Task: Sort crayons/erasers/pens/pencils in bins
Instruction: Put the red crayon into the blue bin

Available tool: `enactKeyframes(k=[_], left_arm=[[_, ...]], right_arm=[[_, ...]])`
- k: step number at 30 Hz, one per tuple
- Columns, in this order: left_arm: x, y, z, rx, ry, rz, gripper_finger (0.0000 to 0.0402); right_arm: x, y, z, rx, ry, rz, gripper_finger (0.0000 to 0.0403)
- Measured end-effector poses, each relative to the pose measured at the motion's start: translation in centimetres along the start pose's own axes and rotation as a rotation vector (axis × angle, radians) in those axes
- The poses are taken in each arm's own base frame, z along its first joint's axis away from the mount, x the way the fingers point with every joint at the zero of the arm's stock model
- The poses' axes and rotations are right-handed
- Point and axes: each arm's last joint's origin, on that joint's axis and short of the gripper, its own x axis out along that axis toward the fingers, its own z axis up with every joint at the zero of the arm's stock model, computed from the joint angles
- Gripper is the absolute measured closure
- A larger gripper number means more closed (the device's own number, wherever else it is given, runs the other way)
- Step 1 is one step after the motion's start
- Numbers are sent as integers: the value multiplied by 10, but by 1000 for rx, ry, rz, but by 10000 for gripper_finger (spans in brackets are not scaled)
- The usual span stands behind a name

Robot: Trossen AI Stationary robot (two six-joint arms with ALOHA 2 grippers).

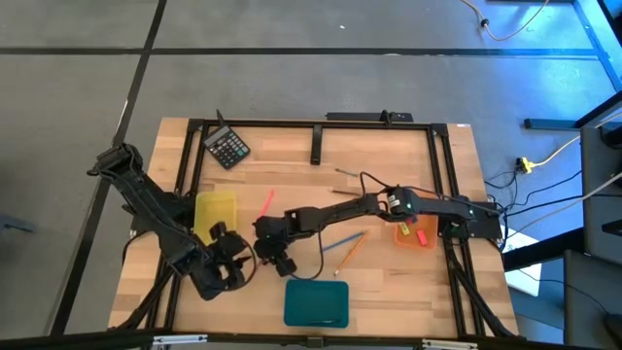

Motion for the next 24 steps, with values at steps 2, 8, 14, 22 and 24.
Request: enactKeyframes(k=[2, 8, 14, 22, 24], left_arm=[[2, 2, 2, 0, -4, 16, 246], [7, 6, 9, 24, -18, 54, 246], [13, 11, 16, 67, -17, 93, 246], [22, 29, 27, 84, 11, 231, 246], [23, 33, 29, 80, 36, 249, 246]], right_arm=[[-2, -3, -2, -16, 14, 0, 289], [-4, -10, -4, -56, 19, -10, 371], [-4, -11, -5, -78, 21, -17, 390], [-26, -22, -5, -39, 101, -30, 395], [-40, -27, -4, -21, 134, -41, 392]])
